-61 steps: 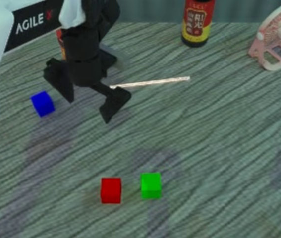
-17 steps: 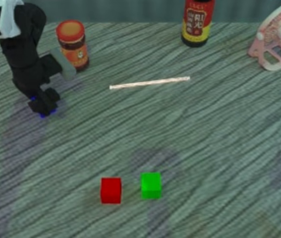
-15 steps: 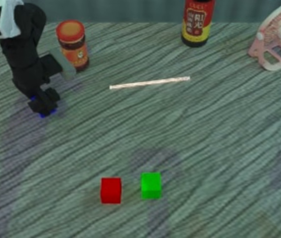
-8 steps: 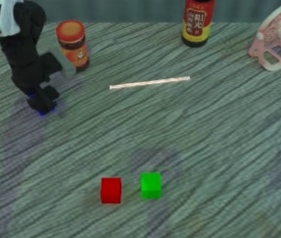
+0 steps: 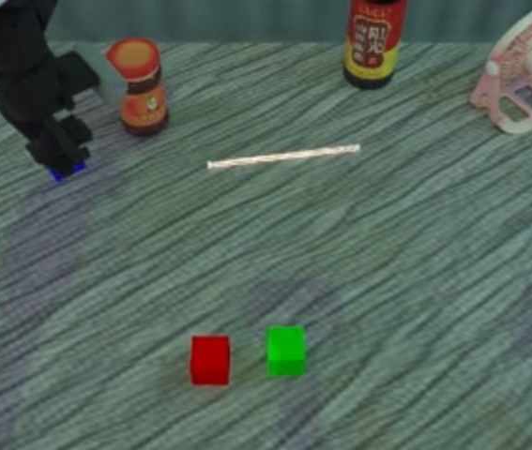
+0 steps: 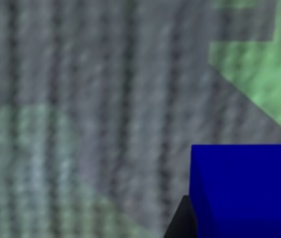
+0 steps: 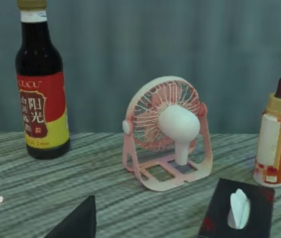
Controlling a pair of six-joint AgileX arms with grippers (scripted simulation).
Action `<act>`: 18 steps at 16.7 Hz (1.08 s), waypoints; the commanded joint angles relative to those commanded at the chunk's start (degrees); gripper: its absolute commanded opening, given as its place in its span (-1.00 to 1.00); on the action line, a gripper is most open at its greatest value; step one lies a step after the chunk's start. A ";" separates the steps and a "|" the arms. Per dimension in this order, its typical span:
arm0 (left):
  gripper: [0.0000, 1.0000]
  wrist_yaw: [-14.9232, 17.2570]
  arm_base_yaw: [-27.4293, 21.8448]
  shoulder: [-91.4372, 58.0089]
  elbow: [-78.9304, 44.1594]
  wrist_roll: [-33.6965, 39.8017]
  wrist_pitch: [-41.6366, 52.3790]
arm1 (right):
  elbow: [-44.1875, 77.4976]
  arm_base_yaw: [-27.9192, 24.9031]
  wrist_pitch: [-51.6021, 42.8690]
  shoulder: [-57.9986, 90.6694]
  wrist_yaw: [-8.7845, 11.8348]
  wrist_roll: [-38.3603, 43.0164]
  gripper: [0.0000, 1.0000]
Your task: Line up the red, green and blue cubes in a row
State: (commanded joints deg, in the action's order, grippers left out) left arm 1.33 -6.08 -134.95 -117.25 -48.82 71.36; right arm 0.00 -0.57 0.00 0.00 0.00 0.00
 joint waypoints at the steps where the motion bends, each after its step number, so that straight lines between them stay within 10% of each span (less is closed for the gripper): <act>1: -1.00 0.00 0.00 0.00 0.00 0.00 0.00 | 0.00 0.00 0.00 0.00 0.00 0.00 1.00; 8: -1.00 -0.08 -6.70 -0.19 -0.35 1.63 0.38 | 0.00 0.00 0.00 0.00 0.00 0.00 1.00; 18: -1.00 -0.23 -45.49 2.51 1.26 11.88 2.06 | 0.00 0.00 0.00 0.00 0.00 0.00 1.00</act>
State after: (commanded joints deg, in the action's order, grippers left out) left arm 1.10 -51.57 -132.44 -115.99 -36.94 73.42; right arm 0.00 -0.57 0.00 0.00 0.00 0.00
